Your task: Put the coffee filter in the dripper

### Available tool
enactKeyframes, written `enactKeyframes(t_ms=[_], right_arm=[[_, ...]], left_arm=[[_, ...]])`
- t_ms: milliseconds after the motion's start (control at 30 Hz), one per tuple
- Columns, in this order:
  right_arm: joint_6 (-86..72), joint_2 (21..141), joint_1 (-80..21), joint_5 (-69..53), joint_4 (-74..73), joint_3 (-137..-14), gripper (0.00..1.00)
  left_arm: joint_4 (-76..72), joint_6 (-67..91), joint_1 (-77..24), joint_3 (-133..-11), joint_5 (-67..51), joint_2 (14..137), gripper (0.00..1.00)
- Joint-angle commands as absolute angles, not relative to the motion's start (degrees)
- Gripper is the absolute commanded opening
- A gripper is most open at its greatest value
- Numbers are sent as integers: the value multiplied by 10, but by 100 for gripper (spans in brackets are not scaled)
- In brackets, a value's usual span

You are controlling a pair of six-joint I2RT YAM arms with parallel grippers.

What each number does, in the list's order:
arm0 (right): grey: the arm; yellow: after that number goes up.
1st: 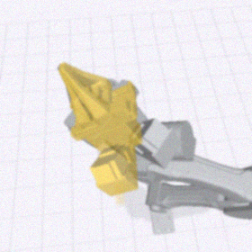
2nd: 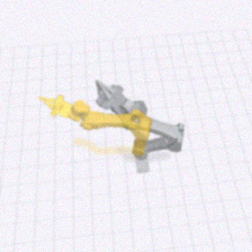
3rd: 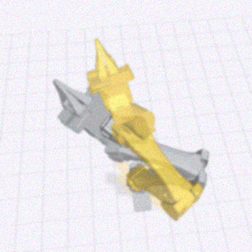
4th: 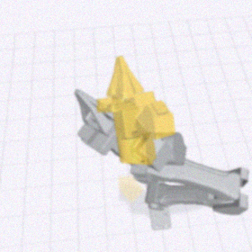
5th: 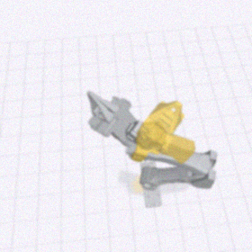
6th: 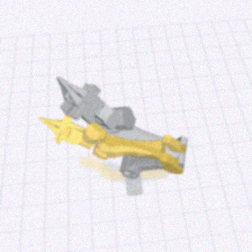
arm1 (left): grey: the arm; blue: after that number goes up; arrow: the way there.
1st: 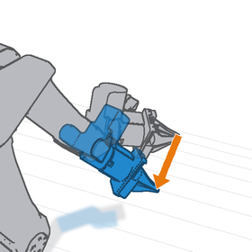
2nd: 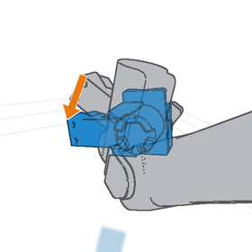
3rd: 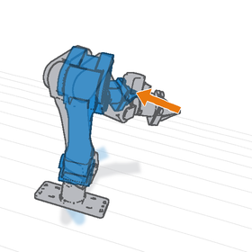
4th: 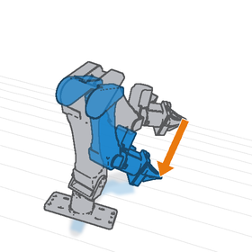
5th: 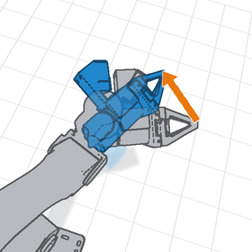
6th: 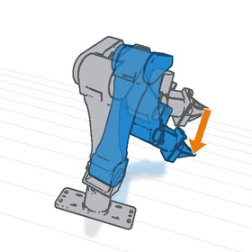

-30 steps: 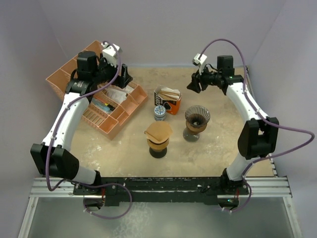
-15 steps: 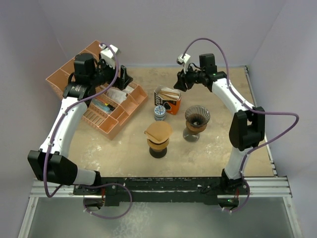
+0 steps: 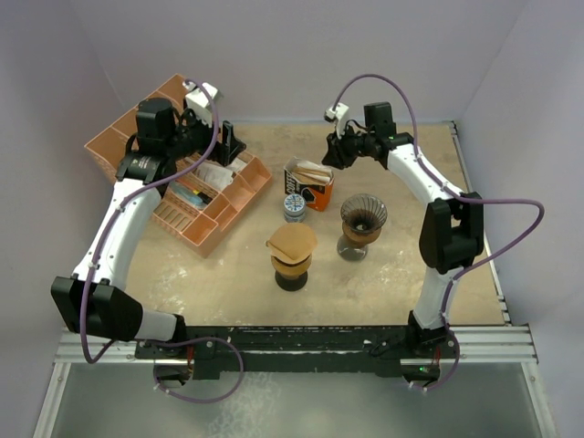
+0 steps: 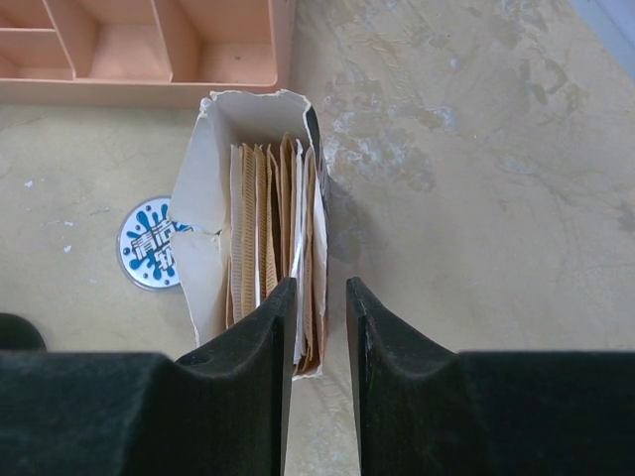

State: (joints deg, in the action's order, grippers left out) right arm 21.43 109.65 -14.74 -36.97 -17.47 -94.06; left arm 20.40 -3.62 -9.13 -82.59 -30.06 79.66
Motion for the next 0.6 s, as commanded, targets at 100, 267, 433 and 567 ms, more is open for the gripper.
enactKeyframes(t_ms=[100, 267, 433, 567], right_arm=[[224, 1089, -154, -375, -188, -960, 26], [228, 1088, -157, -377, -194, -959, 27], [231, 1088, -157, -371, -197, -959, 24], [232, 1089, -158, -372, -199, -961, 18]], left_arm=[[179, -40, -90, -824, -312, 769, 83], [182, -42, -91, -827, -313, 770, 83], [183, -41, -91, -824, -314, 768, 83], [185, -44, -91, -824, -313, 766, 83]])
